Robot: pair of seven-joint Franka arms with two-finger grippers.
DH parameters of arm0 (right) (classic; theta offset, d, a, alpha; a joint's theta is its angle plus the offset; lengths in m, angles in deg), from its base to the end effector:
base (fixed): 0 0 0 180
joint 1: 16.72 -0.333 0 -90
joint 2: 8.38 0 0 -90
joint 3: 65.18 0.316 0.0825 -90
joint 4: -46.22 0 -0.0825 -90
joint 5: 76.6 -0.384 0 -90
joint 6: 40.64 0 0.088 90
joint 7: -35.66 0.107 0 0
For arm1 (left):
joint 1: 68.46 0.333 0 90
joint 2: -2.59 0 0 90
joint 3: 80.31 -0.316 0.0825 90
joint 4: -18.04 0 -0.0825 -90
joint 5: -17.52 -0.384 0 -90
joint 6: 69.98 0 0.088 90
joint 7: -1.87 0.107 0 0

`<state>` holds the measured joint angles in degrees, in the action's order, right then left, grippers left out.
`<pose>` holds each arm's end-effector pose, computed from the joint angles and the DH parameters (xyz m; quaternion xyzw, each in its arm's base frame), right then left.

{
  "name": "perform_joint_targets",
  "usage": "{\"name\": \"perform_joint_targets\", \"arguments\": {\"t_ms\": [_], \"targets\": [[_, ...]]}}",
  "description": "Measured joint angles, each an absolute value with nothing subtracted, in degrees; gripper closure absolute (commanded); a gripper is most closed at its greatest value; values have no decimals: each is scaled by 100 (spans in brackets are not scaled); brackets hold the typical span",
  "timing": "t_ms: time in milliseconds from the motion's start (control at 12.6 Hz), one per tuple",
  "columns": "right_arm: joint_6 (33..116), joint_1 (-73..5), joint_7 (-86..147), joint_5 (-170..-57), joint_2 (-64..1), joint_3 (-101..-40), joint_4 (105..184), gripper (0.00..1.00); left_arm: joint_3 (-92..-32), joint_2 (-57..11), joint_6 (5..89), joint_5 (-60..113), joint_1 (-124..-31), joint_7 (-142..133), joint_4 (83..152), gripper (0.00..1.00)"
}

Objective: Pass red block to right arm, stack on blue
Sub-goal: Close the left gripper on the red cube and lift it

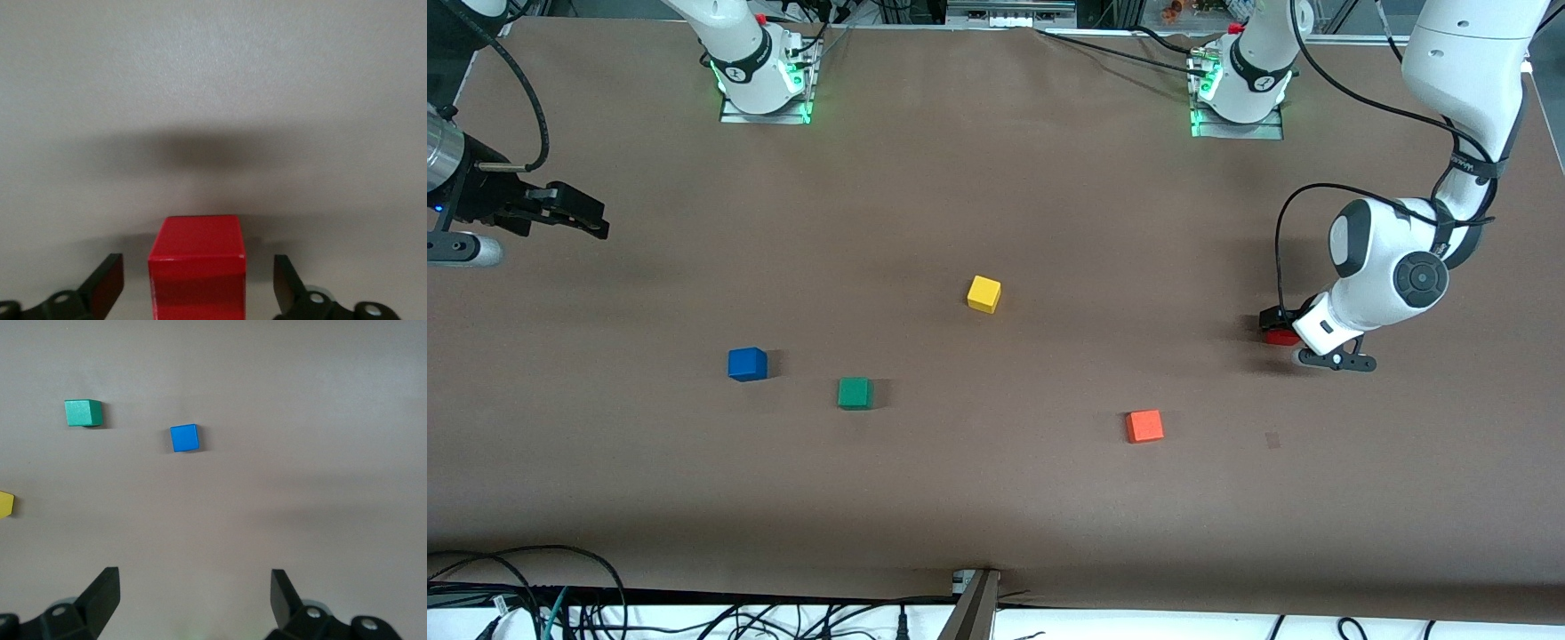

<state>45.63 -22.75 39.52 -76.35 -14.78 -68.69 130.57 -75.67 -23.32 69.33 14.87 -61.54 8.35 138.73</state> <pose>0.5809 0.0271 0.6019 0.9992 -0.0117 -0.0386 0.0078 0.5660 0.0222 0.1895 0.9967 -0.0521 -0.0621 0.0087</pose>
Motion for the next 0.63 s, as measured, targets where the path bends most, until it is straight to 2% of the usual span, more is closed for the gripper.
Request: {"name": "perform_joint_targets", "arguments": {"t_ms": [79, 238, 634], "targets": [[4563, -2275, 3952, -7635, -1478, -6869, 13057, 0, -7568, -2355, 6933, 1487, -6148, 857, 13877, 79], [4563, -2275, 3952, -7635, -1478, -6869, 13057, 0, -7566, -2363, 6933, 1487, -6142, 885, 13877, 90], [4563, -2272, 3952, -7635, -1487, -6869, 13057, 0, -7546, -2306, 6928, 1487, -6135, 2006, 13652, 90]]}}
